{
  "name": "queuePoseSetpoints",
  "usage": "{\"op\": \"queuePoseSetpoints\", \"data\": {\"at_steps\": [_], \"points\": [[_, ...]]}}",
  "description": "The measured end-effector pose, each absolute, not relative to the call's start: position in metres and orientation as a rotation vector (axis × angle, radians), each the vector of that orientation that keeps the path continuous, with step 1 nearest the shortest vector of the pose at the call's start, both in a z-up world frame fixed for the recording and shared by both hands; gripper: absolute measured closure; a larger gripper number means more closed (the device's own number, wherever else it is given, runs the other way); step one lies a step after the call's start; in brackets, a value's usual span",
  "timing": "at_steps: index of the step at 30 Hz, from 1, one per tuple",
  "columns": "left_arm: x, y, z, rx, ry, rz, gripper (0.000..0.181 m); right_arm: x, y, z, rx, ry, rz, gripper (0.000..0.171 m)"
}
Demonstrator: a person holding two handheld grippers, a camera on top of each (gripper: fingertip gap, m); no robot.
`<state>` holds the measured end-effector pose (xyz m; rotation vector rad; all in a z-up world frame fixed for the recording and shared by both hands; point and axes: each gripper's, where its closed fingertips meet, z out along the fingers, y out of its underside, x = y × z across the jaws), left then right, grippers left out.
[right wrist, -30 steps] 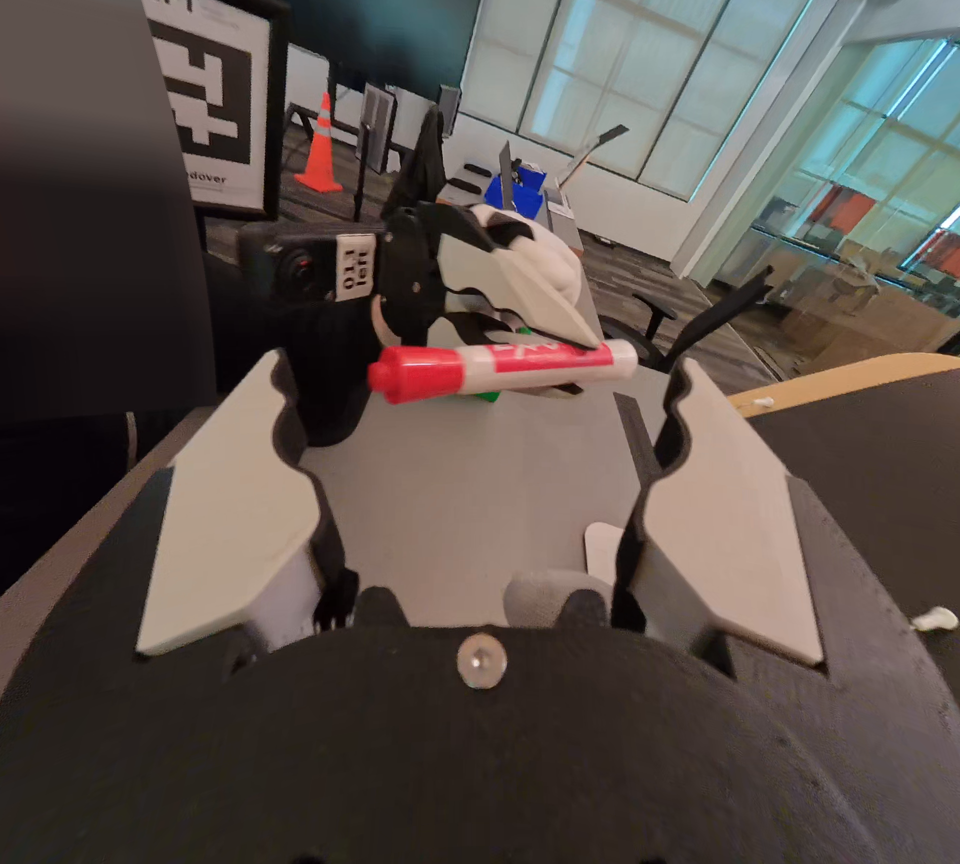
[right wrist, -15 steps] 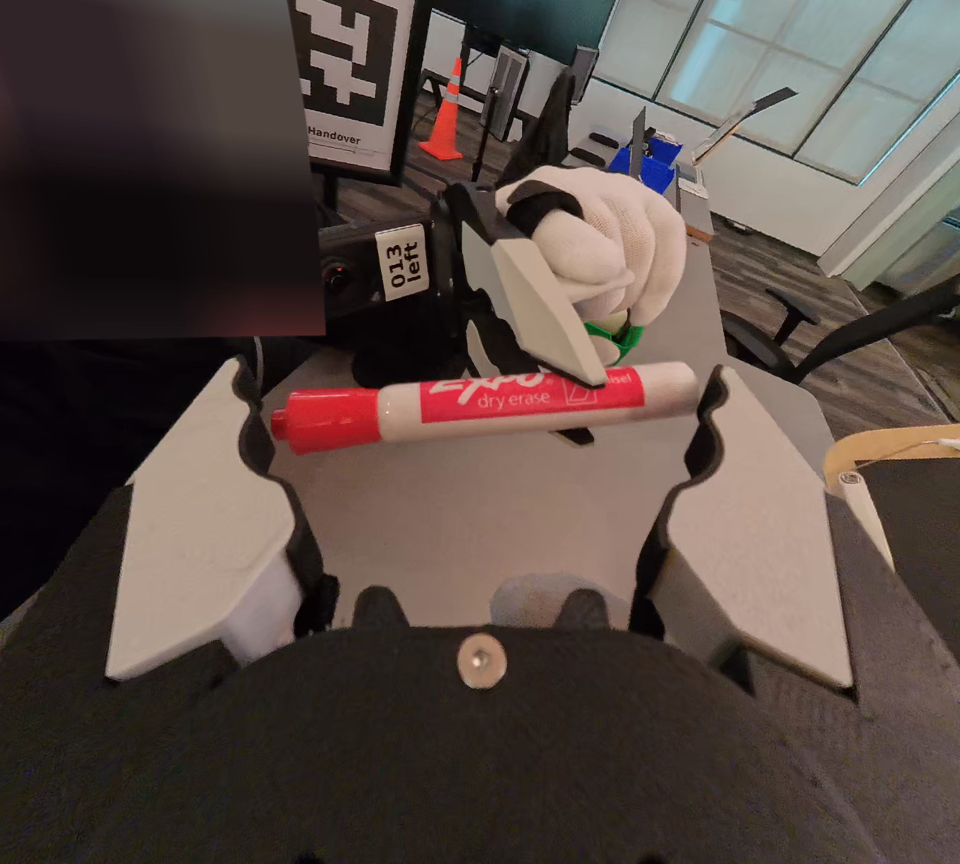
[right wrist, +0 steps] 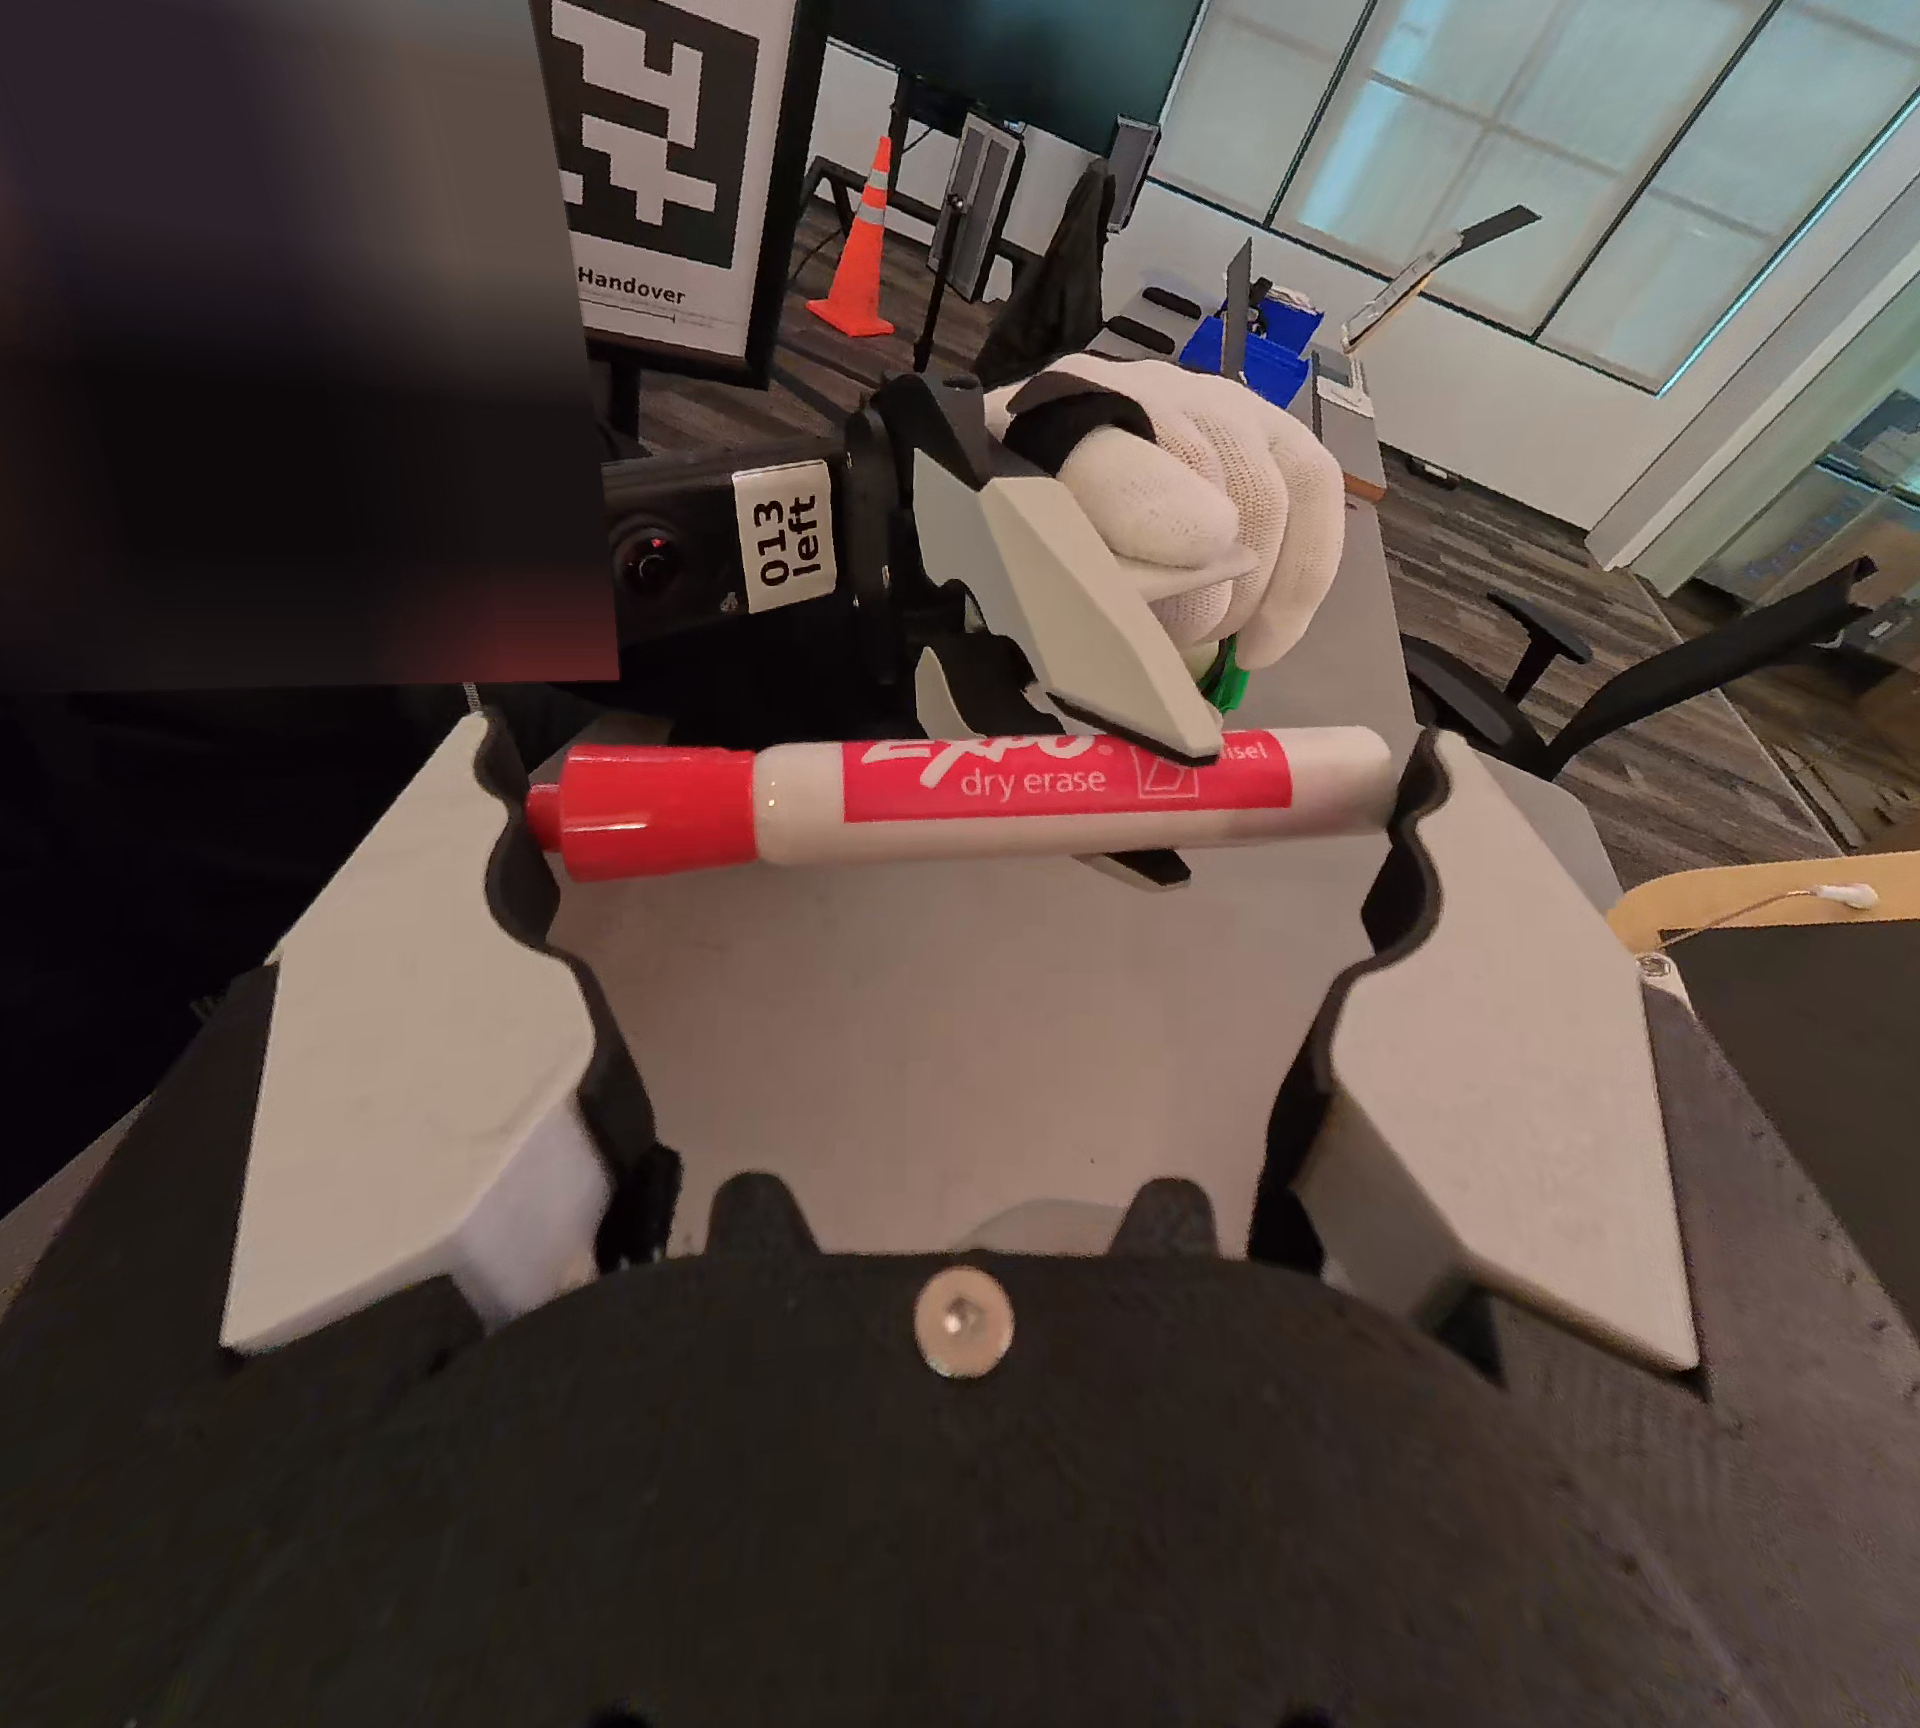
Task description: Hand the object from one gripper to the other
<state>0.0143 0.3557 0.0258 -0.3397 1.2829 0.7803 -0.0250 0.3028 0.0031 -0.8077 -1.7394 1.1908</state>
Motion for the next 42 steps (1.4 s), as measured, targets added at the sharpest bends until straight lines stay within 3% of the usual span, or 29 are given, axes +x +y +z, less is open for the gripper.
{"op": "queuePoseSetpoints", "data": {"at_steps": [6, 11, 16, 19, 23, 28, 35, 42], "points": [[0.012, 0.358, 0.029, -0.347, 1.254, 0.776, 0.163, -0.026, 0.305, 0.006, -0.804, -1.72, 1.172, 0.015], [0.006, 0.349, 0.046, -0.369, 1.188, 0.699, 0.119, -0.018, 0.317, 0.02, -0.835, -1.665, 1.088, 0.016], [-0.011, 0.34, 0.069, -0.362, 1.116, 0.706, 0.131, 0.03, 0.392, 0.031, -1.063, -1.523, 0.544, 0.016], [-0.023, 0.349, 0.075, -0.384, 1.089, 0.775, 0.143, 0.099, 0.46, 0.02, -1.324, -1.395, 0.11, 0.017], [-0.026, 0.359, 0.07, -0.407, 1.109, 0.802, 0.148, 0.189, 0.526, -0.014, -1.672, -1.211, -0.135, 0.017], [-0.023, 0.367, 0.061, -0.439, 1.152, 0.814, 0.15, 0.274, 0.557, -0.099, -2.105, -1.183, -0.283, 0.017], [-0.017, 0.384, 0.04, -0.508, 1.22, 0.799, 0.151, 0.308, 0.566, -0.183, -2.424, -1.193, -0.196, 0.017], [-0.006, 0.397, 0.022, -0.585, 1.268, 0.773, 0.146, 0.307, 0.57, -0.189, -2.412, -1.192, -0.167, 0.012]]}}
